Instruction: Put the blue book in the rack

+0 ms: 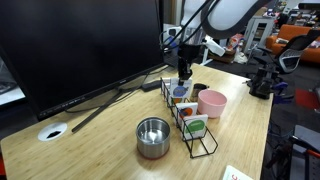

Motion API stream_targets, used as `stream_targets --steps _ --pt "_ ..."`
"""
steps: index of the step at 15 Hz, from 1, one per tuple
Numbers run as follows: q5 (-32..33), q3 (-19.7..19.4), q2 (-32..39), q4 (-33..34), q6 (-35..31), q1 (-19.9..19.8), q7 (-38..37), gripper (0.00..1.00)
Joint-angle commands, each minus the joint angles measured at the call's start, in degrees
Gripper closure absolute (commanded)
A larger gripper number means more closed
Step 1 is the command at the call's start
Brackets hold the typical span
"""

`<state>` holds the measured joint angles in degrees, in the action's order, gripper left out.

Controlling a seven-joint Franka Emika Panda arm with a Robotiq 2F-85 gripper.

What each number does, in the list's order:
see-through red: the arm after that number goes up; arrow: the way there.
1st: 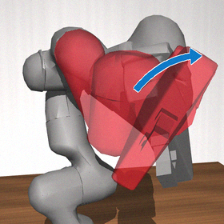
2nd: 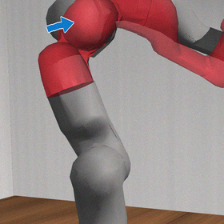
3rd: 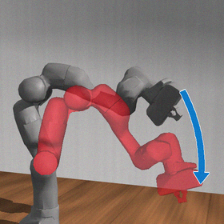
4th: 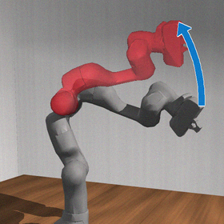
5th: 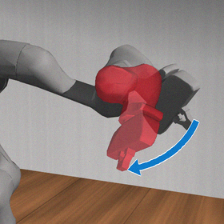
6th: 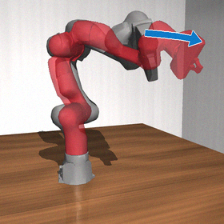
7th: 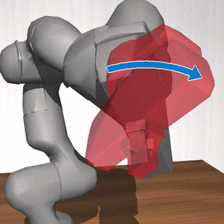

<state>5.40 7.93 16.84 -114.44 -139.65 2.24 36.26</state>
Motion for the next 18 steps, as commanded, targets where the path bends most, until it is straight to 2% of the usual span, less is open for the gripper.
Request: stream_targets --steps 1,18 --pt "0.1 0.7 2.0 2.4 0.4 -0.2 1.4 0.96" --pt "-2.6 1.5 6.9 3.1 2.4 -1.7 3.4 0.96"
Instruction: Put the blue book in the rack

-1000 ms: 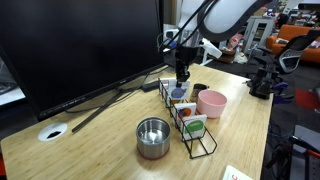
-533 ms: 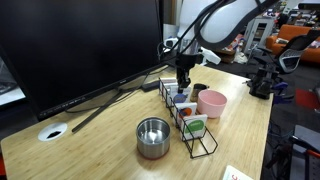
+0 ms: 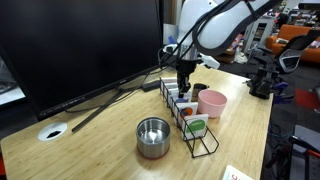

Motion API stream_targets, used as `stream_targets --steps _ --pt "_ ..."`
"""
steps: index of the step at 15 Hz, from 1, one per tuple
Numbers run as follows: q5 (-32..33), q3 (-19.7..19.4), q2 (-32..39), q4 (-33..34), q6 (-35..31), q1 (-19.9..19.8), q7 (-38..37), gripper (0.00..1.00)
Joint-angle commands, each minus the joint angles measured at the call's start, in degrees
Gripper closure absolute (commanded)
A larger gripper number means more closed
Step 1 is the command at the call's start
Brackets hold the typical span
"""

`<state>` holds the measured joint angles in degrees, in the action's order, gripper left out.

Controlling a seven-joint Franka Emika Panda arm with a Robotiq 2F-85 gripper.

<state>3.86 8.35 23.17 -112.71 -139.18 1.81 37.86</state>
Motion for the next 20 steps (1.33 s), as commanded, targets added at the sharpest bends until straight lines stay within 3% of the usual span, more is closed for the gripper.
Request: stream_targets --steps 1,2,3,4,6,13,15,16,20 --pt "-1.0 1.0 0.6 1.4 2.0 -1.3 1.8 0.95" --pt "-1.0 1.0 0.6 1.4 2.0 -1.3 1.8 0.95" --pt "-1.0 1.0 0.6 1.3 2.0 -1.3 1.7 0.88" --pt "-0.9 1.0 0.5 1.3 2.1 -1.2 1.6 0.6" --pt "-0.6 0.8 0.3 1.4 2.2 -1.2 1.3 0.55" --pt "0.4 0.1 -2.7 0.7 1.0 -1.1 0.3 0.04" --pt "0.9 -0.1 -5.8 0.0 2.6 -0.8 -0.1 0.0" --pt "0.4 0.0 -2.7 1.5 0.7 -0.7 -0.1 0.0" --pt "0.4 0.0 -2.7 1.3 0.8 -0.7 -0.2 0.0"
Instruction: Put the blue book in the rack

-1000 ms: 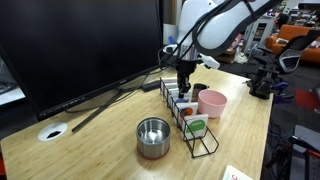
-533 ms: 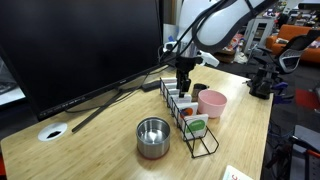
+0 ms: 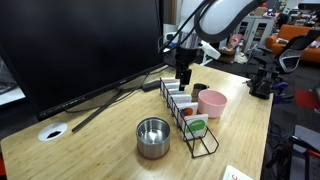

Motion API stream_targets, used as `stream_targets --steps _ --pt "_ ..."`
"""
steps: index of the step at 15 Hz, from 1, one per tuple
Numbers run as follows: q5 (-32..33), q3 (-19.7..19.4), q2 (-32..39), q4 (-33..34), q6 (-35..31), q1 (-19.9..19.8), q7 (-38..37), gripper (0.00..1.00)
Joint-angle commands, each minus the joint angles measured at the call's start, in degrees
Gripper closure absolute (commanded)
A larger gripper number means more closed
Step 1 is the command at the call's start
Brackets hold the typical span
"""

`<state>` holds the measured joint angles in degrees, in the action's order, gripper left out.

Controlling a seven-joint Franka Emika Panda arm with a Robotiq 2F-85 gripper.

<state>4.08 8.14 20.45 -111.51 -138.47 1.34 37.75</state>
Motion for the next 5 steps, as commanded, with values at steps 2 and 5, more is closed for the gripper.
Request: stream_targets --steps 2,5 --pt "0.1 0.2 0.2 0.2 0.1 -0.2 -0.1 0.0" --pt "0.1 0.2 0.2 0.3 0.1 -0.2 -0.1 0.0"
